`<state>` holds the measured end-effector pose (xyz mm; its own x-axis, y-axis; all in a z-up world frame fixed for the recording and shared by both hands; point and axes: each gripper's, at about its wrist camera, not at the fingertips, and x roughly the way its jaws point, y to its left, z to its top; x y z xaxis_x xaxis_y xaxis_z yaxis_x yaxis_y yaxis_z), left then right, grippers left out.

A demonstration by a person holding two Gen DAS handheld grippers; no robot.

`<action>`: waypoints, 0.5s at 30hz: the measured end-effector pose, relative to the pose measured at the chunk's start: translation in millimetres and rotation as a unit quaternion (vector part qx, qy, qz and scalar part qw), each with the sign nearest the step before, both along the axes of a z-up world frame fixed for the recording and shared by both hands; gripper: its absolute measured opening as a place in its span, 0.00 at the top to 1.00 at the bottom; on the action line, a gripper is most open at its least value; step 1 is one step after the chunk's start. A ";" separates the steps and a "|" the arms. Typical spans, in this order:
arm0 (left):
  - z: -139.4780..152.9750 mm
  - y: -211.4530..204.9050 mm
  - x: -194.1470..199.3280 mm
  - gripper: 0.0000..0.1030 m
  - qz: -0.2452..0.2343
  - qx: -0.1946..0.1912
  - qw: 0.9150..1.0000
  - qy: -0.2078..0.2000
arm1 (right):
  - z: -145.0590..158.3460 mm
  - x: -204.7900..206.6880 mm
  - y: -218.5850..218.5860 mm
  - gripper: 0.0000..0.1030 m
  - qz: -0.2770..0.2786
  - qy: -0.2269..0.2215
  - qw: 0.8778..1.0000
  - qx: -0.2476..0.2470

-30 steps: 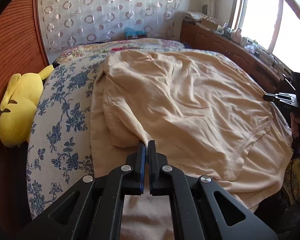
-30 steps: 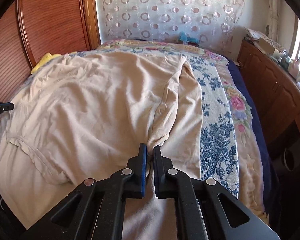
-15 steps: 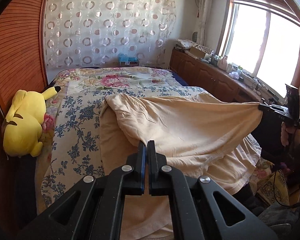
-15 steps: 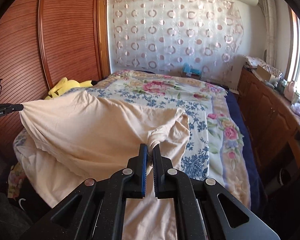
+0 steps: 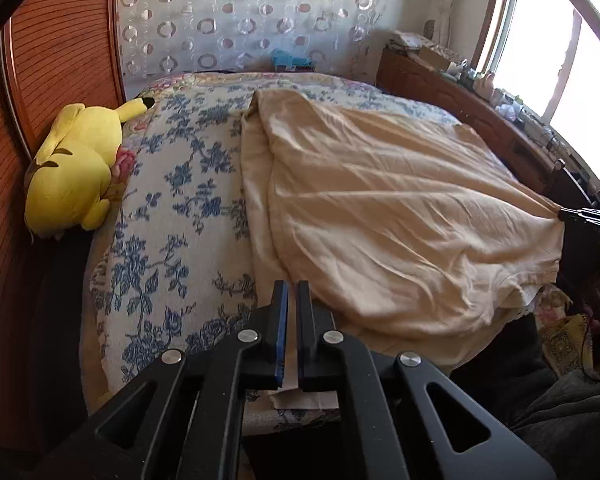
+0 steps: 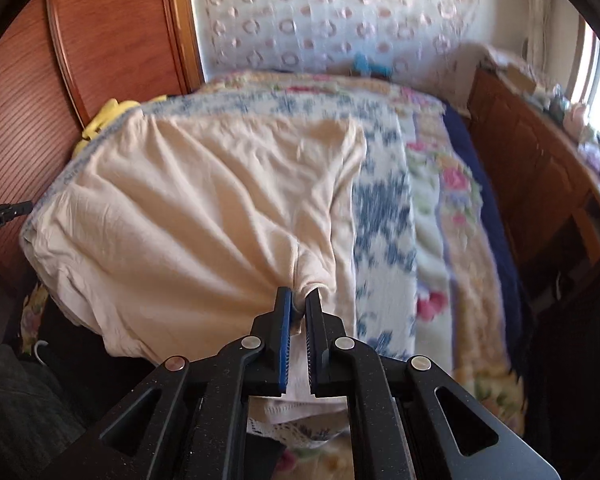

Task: Fold small clothes
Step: 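Lift the edge with both grippers, fold the shirt over, open both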

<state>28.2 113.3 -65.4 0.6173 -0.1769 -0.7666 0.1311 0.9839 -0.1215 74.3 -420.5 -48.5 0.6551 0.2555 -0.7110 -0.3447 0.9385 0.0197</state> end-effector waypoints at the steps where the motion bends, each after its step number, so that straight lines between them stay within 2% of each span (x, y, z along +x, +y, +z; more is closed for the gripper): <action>1: -5.7 0.5 -1.9 0.97 0.003 0.004 1.000 0.005 | -6.7 2.8 -1.0 0.95 -0.001 0.008 1.000 0.004; 2: -9.0 2.7 -3.9 0.97 0.005 0.001 1.000 0.008 | -13.0 3.9 -1.5 0.95 0.000 0.018 1.000 0.004; 3: -11.0 5.0 -6.3 0.97 0.005 -0.006 1.000 0.009 | -17.7 4.1 -1.7 0.90 -0.001 0.022 1.000 -0.004; 4: -11.4 7.4 -9.6 0.97 0.005 -0.013 1.000 0.006 | -20.1 3.4 -2.2 0.79 -0.006 0.018 1.000 -0.016; 5: -10.8 8.6 -12.2 0.91 0.007 -0.016 1.000 0.002 | -21.1 5.5 -4.3 0.75 -0.011 0.014 1.000 -0.021; 6: -10.9 11.1 -15.4 0.80 0.008 -0.021 1.000 -0.003 | -21.6 5.6 -6.6 0.71 -0.014 0.013 1.000 -0.017; 9: -9.8 9.7 -26.6 0.63 0.003 -0.032 0.999 -0.014 | -24.0 0.9 -14.4 0.66 -0.028 0.007 1.000 -0.011; 11: -10.3 7.4 -28.3 0.60 0.001 -0.036 0.999 -0.012 | -26.8 -3.9 -15.5 0.65 -0.038 0.003 0.999 -0.011; 15: -12.5 3.1 -35.4 0.60 0.003 -0.036 0.999 -0.015 | -31.8 -6.9 -12.4 0.65 -0.062 0.000 0.998 -0.012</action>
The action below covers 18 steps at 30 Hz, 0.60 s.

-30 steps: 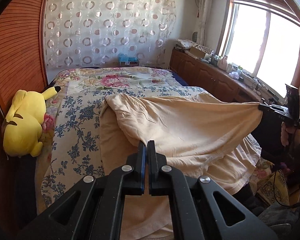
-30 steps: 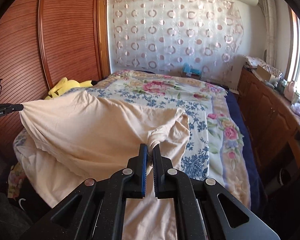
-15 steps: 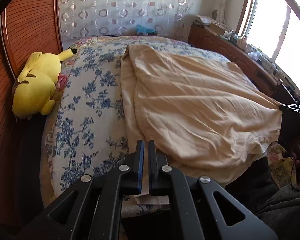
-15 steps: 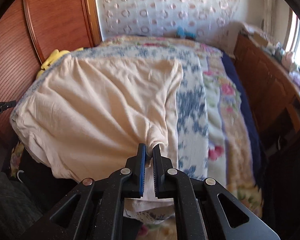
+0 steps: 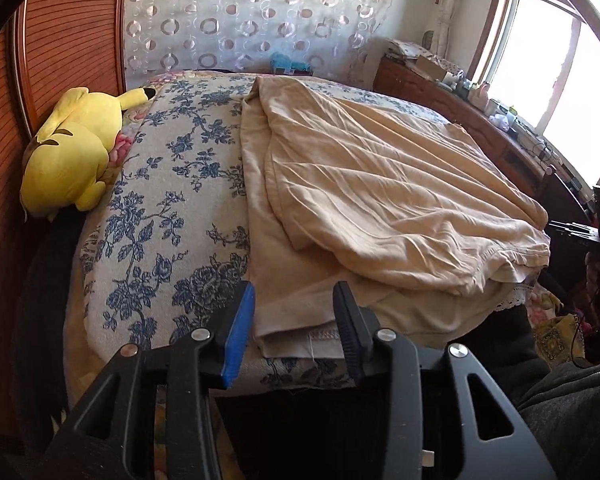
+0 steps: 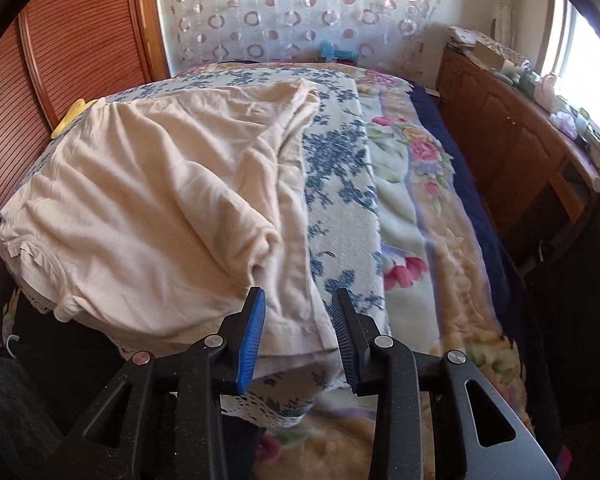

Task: Fold small clothes
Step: 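Lift the edge with both grippers, fold the shirt over, open both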

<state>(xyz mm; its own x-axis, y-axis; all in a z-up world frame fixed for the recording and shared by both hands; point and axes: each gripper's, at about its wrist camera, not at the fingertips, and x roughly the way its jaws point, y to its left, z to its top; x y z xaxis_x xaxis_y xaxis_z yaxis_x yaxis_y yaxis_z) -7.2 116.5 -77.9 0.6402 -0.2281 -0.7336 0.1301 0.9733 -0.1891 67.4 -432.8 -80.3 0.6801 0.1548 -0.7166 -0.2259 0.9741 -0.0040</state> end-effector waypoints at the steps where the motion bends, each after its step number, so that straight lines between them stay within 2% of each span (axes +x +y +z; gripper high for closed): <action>1: -0.8 0.0 -0.8 0.60 0.001 -0.001 1.000 0.002 | -1.1 -2.3 -0.9 0.65 -0.005 -0.001 1.000 0.001; 7: -9.6 -0.1 -6.0 0.61 0.009 0.004 1.000 0.005 | -8.7 -3.2 -6.2 0.63 -0.020 0.007 1.000 0.005; 9: -9.9 -1.0 -7.0 0.73 0.009 0.005 1.000 0.001 | -9.7 -1.9 -4.8 0.63 -0.016 0.009 1.000 0.014; 10: -10.2 -1.0 -6.9 0.76 0.009 0.006 1.000 0.000 | -8.5 -2.4 -5.4 0.63 -0.014 0.007 1.000 0.019; 12: -11.7 -1.5 -5.8 0.91 0.008 0.007 1.000 0.004 | -7.1 -2.7 -3.9 0.63 -0.005 0.006 0.999 0.032; 14: -11.8 -3.2 -6.7 0.97 0.003 0.013 1.000 0.002 | -8.1 -2.9 -2.3 0.63 -0.002 0.007 1.000 0.030; 16: -7.9 -2.3 -11.8 0.98 0.007 0.015 1.000 -0.008 | -11.2 -1.2 -1.5 0.63 -0.005 0.009 1.000 0.021; 18: 1.2 7.4 -21.6 0.98 0.023 0.001 0.999 -0.023 | -12.2 -0.8 -4.0 0.63 -0.007 0.010 1.000 0.021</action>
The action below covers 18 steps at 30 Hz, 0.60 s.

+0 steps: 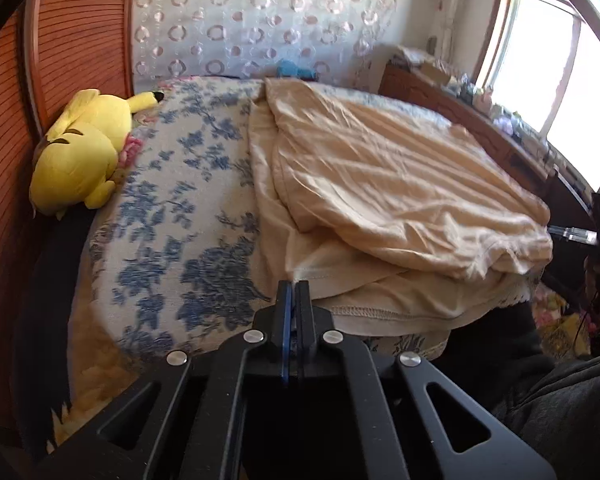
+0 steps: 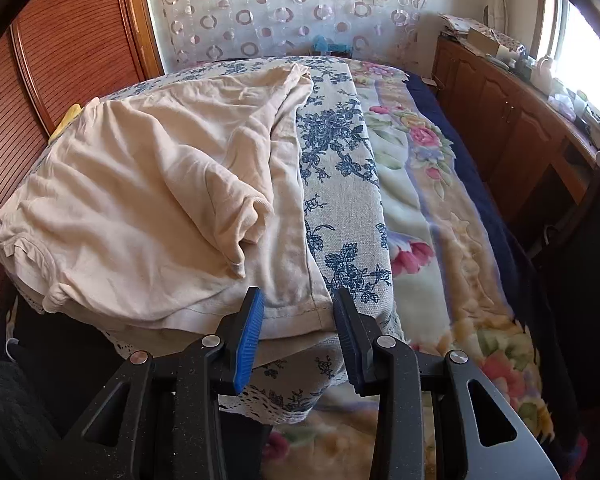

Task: Fold small clothes
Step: 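Lift the edge with both grippers, fold the shirt over, open both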

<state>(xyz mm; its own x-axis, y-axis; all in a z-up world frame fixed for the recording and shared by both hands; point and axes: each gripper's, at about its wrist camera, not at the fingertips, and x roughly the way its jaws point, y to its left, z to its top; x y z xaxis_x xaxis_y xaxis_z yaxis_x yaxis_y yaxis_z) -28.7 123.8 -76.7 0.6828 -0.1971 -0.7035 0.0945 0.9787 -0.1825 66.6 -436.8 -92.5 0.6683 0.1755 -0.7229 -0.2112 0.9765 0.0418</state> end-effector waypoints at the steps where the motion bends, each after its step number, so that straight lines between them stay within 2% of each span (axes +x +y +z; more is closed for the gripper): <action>1: 3.9 7.4 -5.6 0.98 0.007 -0.007 1.000 -0.003 | 0.7 -0.1 -1.8 0.63 0.000 -0.001 1.000 0.001; 4: 5.6 22.1 -16.7 0.98 0.017 -0.012 1.000 0.006 | 6.5 -3.5 -5.3 0.63 -0.003 -0.008 1.000 0.006; 9: 1.4 18.7 -13.7 0.98 0.015 -0.008 1.000 0.014 | 23.1 -5.8 6.0 0.63 0.007 -0.036 0.999 0.011; 13: 2.2 16.0 -12.2 0.98 0.021 0.003 1.000 0.008 | 35.2 -7.2 27.2 0.63 0.033 -0.056 0.998 0.017; 18: 3.0 16.5 -11.5 0.98 0.016 -0.006 1.000 0.007 | 42.2 -2.2 61.4 0.63 0.074 -0.073 0.994 0.023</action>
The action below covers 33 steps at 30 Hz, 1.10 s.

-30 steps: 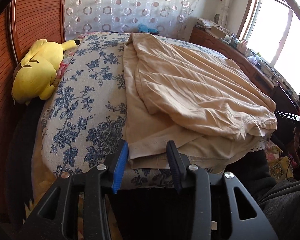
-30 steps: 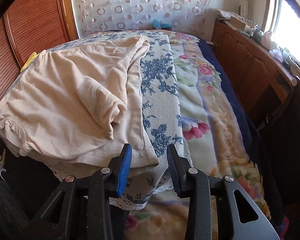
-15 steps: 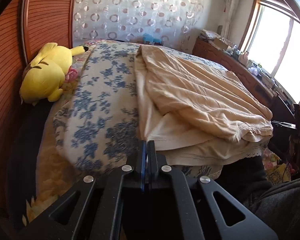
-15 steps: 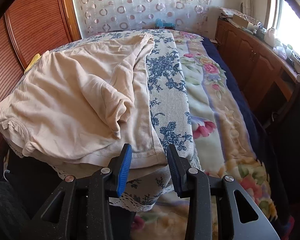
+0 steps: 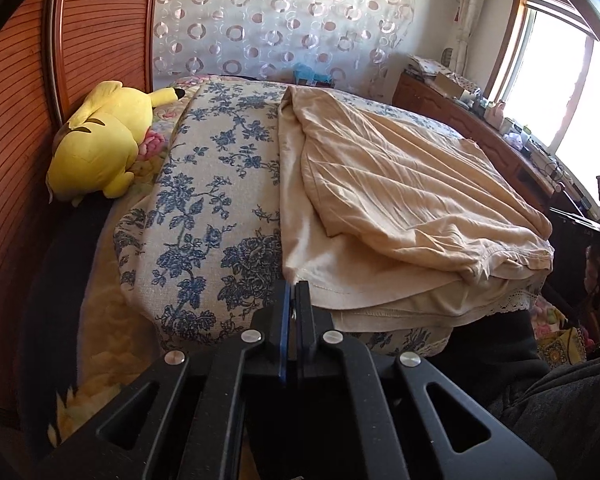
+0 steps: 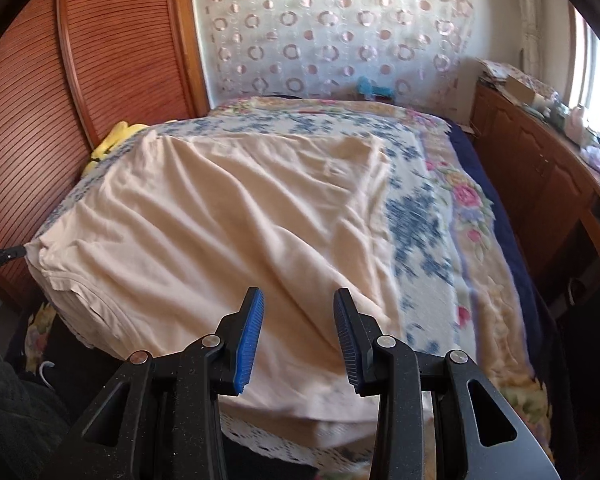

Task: Fold small clothes
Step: 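Move the left gripper to the shirt edge and grasp it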

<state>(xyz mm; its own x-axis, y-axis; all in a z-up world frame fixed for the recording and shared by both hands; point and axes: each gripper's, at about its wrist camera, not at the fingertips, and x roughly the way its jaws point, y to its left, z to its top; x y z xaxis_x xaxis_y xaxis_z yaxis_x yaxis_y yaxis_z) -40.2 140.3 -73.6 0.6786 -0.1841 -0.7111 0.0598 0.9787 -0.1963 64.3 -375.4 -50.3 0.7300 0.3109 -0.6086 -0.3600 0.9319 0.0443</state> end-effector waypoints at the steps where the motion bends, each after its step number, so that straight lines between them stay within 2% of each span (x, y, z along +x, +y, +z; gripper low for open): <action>1: -0.3 -1.1 0.4 0.98 -0.003 -0.001 1.000 0.001 | 0.5 2.7 6.2 0.63 0.006 -0.001 1.000 0.002; 6: 1.5 -4.0 3.5 0.98 0.006 0.013 1.000 -0.004 | -5.7 17.6 31.7 0.63 0.031 0.001 0.999 0.009; 8: 2.1 -4.5 8.1 0.96 -0.001 0.004 1.000 0.001 | -8.8 25.7 41.8 0.63 0.040 0.003 0.999 0.006; 10: 2.4 -6.9 15.3 0.75 -0.005 -0.002 1.000 0.014 | -13.0 33.0 54.4 0.63 0.050 0.006 0.999 0.002; 11: 3.6 -8.4 17.1 0.59 -0.005 -0.004 1.000 0.009 | -15.3 34.8 59.4 0.63 0.054 0.007 0.999 -0.002; 13: 5.9 -11.9 23.2 0.49 -0.007 -0.006 1.000 0.002 | -18.5 38.1 68.1 0.63 0.061 0.007 0.998 -0.009; 14: 5.9 -13.0 27.6 0.37 -0.005 -0.006 1.000 0.005 | -20.3 39.7 72.8 0.63 0.064 0.007 0.998 -0.013; 15: 6.4 -14.4 32.9 0.30 -0.004 -0.008 1.000 0.006 | -21.9 42.1 77.1 0.63 0.066 0.007 0.998 -0.017; 20: 4.5 -17.6 60.1 0.28 -0.004 -0.019 1.000 0.010 | -24.7 41.2 87.5 0.63 0.072 0.010 0.997 -0.022; 24: -0.8 -13.2 80.1 0.28 -0.003 -0.059 0.998 0.025 | -24.3 42.9 87.9 0.63 0.069 0.009 0.997 -0.018; 28: -9.0 -15.7 91.6 0.28 0.008 -0.044 0.998 0.041 | -25.4 41.0 87.1 0.63 0.067 0.009 0.998 -0.014; 29: -11.2 -16.2 93.7 0.28 0.008 -0.045 0.998 0.044 | -25.8 41.9 87.8 0.62 0.068 0.008 0.998 -0.014; 31: -14.8 -17.4 96.4 0.28 0.009 -0.042 0.998 0.050 | -27.0 40.2 89.3 0.48 0.065 0.003 0.998 -0.017; 33: -15.2 -19.4 96.6 0.28 0.009 -0.036 0.998 0.047 | -29.2 41.4 90.0 0.44 0.064 0.000 0.998 -0.018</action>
